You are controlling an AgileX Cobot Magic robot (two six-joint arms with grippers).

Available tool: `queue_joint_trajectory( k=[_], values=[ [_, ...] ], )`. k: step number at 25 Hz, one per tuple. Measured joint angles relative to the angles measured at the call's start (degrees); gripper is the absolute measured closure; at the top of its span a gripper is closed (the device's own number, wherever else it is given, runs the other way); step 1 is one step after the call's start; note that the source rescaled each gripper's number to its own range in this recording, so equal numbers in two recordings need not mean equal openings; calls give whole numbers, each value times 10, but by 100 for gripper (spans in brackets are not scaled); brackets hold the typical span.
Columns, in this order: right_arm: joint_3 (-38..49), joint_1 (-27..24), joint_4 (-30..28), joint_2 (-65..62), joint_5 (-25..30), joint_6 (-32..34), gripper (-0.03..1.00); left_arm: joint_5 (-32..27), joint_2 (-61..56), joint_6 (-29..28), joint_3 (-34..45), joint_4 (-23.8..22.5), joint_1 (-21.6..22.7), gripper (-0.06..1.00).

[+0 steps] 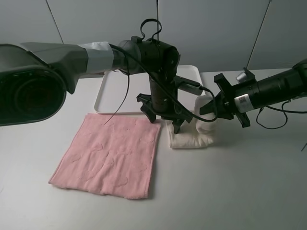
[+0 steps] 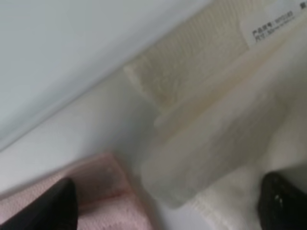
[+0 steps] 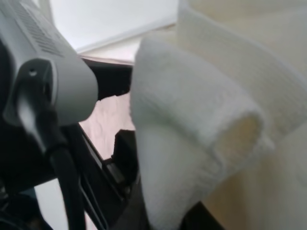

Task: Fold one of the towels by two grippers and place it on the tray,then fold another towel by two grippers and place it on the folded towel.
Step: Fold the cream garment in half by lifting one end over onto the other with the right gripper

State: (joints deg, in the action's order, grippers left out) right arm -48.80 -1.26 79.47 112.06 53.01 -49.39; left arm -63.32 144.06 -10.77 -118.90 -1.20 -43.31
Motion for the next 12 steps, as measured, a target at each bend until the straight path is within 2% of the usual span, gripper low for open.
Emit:
queue_joint_trajectory(
  k=[8, 12],
  values=[
    [7, 0, 100, 37, 35, -72, 91, -5, 0, 26, 0, 37, 18, -4],
    [10, 0, 115, 45, 40, -88, 91, -6, 0, 34, 0, 51, 27, -4]
  ],
)
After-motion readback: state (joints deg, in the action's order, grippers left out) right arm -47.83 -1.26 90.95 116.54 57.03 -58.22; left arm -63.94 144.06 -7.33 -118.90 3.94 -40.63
